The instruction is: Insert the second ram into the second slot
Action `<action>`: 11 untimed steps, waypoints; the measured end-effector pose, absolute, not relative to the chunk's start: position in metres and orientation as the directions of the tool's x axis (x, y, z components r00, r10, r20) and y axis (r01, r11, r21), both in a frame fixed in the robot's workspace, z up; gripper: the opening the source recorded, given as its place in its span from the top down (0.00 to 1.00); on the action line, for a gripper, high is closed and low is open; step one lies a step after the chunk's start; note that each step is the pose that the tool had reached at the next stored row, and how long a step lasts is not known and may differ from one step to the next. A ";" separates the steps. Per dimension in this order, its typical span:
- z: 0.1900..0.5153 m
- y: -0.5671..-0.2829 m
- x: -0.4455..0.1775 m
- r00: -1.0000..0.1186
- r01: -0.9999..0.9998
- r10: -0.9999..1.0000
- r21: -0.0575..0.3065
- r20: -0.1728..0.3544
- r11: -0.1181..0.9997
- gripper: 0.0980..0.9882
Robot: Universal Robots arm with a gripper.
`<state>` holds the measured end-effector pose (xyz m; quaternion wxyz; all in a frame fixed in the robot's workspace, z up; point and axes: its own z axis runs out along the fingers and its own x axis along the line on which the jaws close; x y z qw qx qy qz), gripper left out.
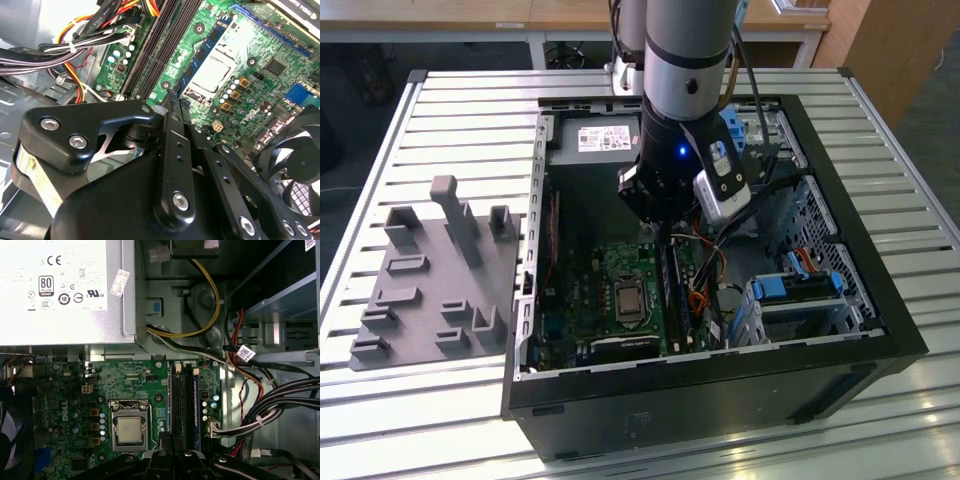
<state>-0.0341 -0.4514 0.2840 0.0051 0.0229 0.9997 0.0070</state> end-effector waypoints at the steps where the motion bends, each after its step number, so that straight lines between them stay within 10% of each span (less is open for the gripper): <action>1: 0.284 -0.451 -0.034 -0.999 0.046 0.046 0.014 -0.010 0.999 0.97; 11: 0.282 -0.451 -0.034 -0.999 0.046 0.046 0.014 -0.010 0.999 0.97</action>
